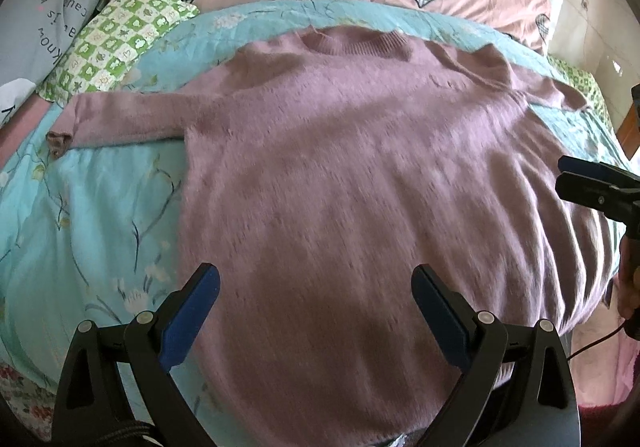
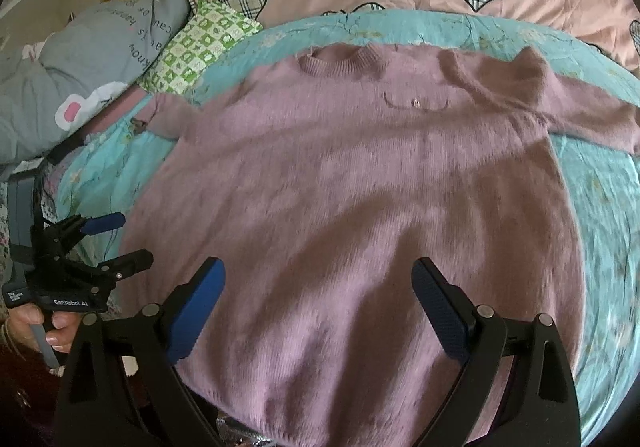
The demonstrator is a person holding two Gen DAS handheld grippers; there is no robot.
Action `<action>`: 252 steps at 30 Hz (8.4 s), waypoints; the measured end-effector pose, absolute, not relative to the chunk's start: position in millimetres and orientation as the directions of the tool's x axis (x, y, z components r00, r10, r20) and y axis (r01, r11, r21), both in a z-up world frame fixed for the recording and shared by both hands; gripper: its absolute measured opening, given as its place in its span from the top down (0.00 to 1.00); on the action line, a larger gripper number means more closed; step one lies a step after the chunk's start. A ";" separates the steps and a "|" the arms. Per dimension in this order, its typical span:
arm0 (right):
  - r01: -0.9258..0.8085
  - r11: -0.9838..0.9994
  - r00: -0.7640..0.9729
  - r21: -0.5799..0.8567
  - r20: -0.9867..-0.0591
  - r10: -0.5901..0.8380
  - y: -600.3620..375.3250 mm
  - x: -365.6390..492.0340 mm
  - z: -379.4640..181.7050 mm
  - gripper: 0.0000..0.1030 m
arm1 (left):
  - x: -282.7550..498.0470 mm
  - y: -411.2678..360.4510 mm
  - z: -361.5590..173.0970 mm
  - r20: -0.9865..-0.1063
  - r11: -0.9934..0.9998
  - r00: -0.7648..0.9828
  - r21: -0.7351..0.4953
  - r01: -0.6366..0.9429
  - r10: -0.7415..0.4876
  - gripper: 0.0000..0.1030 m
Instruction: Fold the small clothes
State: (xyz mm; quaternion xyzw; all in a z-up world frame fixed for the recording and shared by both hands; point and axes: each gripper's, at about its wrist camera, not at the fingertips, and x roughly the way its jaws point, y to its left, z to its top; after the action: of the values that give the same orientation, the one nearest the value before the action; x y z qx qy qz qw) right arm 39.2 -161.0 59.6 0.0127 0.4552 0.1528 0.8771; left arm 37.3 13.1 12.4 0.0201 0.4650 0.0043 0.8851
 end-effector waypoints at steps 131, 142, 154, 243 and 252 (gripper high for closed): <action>-0.324 0.735 0.507 0.596 -0.547 0.666 -153.1 263.6 60.4 0.93 | 176.4 85.7 27.4 -0.795 0.928 0.525 -0.372 -0.027 -0.303 0.33; -0.342 0.734 0.326 0.586 -0.659 0.678 -50.2 279.6 -0.3 0.84 | 186.3 94.0 24.7 -0.788 0.922 0.527 -0.388 -0.021 -0.320 0.32; -0.294 0.667 0.383 0.685 -0.555 0.739 -118.3 252.2 25.7 0.35 | 255.9 35.1 6.4 -0.860 0.984 0.483 -0.178 0.017 -0.164 0.27; -0.123 0.854 0.444 0.506 -0.741 0.504 -180.9 143.0 4.4 0.48 | 184.3 401.4 -0.5 -0.780 0.600 0.616 -0.441 -0.668 0.111 0.82; -0.130 0.851 0.490 0.509 -0.713 0.501 -192.5 133.1 19.0 0.48 | 174.1 328.0 75.8 -0.667 0.760 0.732 -0.403 -0.510 0.138 0.94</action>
State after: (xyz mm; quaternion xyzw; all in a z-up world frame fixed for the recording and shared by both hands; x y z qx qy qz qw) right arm 133.1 -192.5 19.0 0.1982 0.4686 0.1878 0.8402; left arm 174.1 328.0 75.8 -0.2942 0.3169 0.1835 0.8828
